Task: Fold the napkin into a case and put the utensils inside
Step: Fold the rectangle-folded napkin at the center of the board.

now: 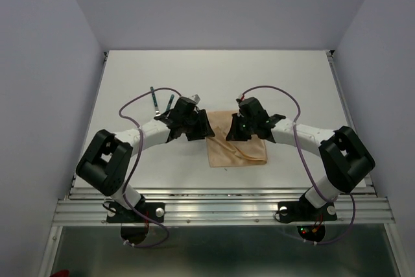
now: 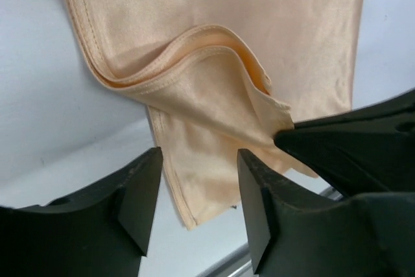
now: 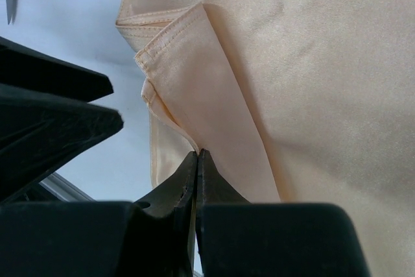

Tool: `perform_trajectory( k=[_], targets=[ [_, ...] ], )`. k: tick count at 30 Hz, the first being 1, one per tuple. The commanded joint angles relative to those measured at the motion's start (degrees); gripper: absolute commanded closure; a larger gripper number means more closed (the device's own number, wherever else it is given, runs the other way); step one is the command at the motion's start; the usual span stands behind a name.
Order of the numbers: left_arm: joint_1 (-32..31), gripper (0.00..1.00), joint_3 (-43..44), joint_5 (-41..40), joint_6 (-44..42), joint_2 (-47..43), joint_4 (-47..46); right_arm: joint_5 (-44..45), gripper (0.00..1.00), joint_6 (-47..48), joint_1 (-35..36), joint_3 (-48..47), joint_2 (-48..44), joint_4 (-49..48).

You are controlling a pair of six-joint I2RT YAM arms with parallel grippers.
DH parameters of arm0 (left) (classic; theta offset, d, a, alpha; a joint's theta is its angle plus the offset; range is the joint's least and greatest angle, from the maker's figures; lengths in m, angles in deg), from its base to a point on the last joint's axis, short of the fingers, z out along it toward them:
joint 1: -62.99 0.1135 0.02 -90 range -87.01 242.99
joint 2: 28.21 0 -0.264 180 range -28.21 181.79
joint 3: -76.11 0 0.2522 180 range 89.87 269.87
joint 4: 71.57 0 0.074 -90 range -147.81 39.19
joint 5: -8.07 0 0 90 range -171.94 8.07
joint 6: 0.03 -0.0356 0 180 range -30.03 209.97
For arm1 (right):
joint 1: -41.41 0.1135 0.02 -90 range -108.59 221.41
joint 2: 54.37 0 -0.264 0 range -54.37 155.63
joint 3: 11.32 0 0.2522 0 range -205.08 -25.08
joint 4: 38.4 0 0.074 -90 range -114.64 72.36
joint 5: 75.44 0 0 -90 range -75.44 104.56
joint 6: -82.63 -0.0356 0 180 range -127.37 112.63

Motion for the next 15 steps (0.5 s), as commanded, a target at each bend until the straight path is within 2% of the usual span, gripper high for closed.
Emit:
perform_trajectory(
  k=[1,4,5,7,9,15],
  targets=[
    [0.8,0.39,0.0,0.0,-1.7,-6.2,4.5,0.1,0.99,1.9,0.6,0.6,-2.5,-3.2],
    [2.4,0.47,-0.2,-0.4,-2.5,-10.1,4.9,-0.8,0.99,3.1,0.6,0.7,-2.7,-3.8],
    [3.2,0.58,0.1,-0.3,-2.7,-11.2,4.7,-1.1,0.99,3.6,0.6,0.7,-2.9,-3.9],
    [6.4,0.71,0.5,0.1,-2.8,-11.2,3.9,-1.7,0.99,4.1,1.1,0.7,-3.1,-4.1],
    [8.2,1.00,1.3,1.0,-3.2,-9.0,3.3,-1.7,0.99,4.8,1.1,0.7,-3.3,-4.0],
    [9.1,1.00,6.9,2.7,-3.9,1.0,1.8,-1.2,0.99,6.1,2.8,0.5,-3.8,-3.1]
  ],
)
